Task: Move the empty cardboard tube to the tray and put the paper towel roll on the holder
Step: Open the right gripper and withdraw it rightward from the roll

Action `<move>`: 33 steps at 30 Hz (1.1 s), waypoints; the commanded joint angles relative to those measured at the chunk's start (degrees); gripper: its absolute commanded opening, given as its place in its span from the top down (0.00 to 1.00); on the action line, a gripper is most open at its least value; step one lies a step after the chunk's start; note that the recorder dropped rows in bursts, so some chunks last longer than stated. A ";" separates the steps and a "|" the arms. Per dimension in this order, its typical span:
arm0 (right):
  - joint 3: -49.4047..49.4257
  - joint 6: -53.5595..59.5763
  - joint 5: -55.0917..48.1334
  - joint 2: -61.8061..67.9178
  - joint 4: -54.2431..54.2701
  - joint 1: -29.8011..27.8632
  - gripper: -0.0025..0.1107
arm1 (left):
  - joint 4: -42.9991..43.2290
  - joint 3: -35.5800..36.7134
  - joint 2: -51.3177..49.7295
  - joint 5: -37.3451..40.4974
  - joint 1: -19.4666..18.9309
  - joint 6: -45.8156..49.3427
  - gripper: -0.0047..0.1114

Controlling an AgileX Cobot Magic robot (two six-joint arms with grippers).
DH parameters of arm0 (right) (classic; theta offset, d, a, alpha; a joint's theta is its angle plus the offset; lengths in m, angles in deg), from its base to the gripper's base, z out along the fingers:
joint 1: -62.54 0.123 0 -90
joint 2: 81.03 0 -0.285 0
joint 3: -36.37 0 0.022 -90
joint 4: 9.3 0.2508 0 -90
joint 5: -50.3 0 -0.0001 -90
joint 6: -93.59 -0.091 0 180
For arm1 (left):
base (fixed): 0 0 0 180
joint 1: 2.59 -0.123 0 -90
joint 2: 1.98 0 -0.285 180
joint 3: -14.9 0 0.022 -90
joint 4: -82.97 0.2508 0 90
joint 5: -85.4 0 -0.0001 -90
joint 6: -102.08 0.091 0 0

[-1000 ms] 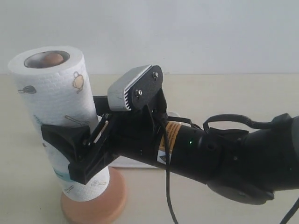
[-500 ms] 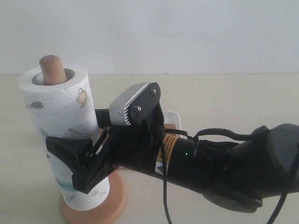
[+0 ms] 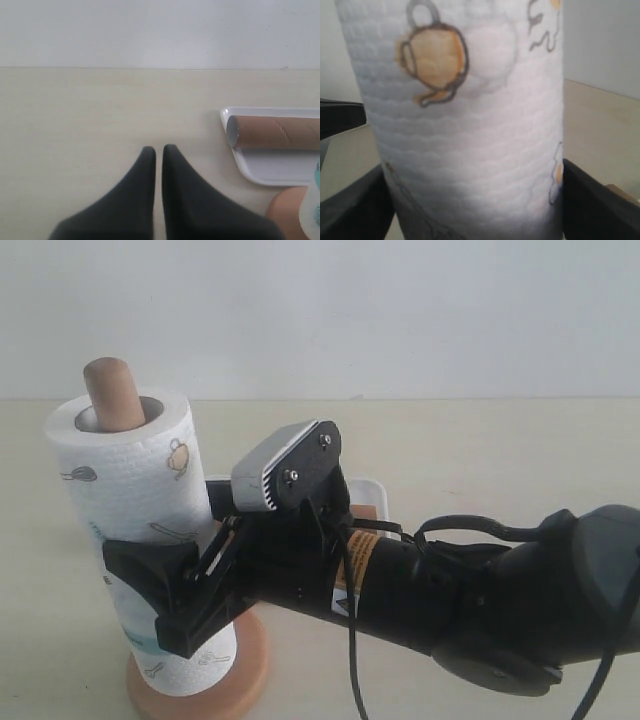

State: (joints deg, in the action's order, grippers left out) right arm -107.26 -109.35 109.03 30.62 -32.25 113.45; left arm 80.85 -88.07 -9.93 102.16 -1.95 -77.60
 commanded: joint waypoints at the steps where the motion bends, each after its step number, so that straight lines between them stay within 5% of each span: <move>1: 0.19 -2.58 0.30 -0.38 -0.05 0.17 0.69 | -0.26 0.18 0.17 -0.09 -0.26 0.17 0.92; 4: 0.19 -3.90 -3.43 -0.38 -0.05 0.17 0.36 | -0.26 0.18 0.17 -0.09 -0.26 0.17 0.92; 6: 0.19 -5.88 -4.24 -0.38 -0.05 0.17 0.22 | -0.26 0.18 0.17 -0.09 -0.26 0.17 0.92; 10: 0.19 -5.88 -4.24 -0.69 -1.46 0.17 0.10 | -0.26 0.18 0.17 -0.09 -0.26 0.17 0.92; 20: 0.19 -7.18 -24.38 -14.33 -9.39 0.17 0.11 | -0.26 0.18 0.17 -0.09 -0.26 0.17 0.92; 33: 0.19 -24.66 -49.32 -32.18 -29.06 0.17 0.11 | -0.26 0.18 0.17 -0.09 -0.26 0.17 0.92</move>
State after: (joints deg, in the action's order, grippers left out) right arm -107.26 -131.74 66.67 2.41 -59.09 113.47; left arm 80.85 -88.07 -9.93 102.16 -1.95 -77.92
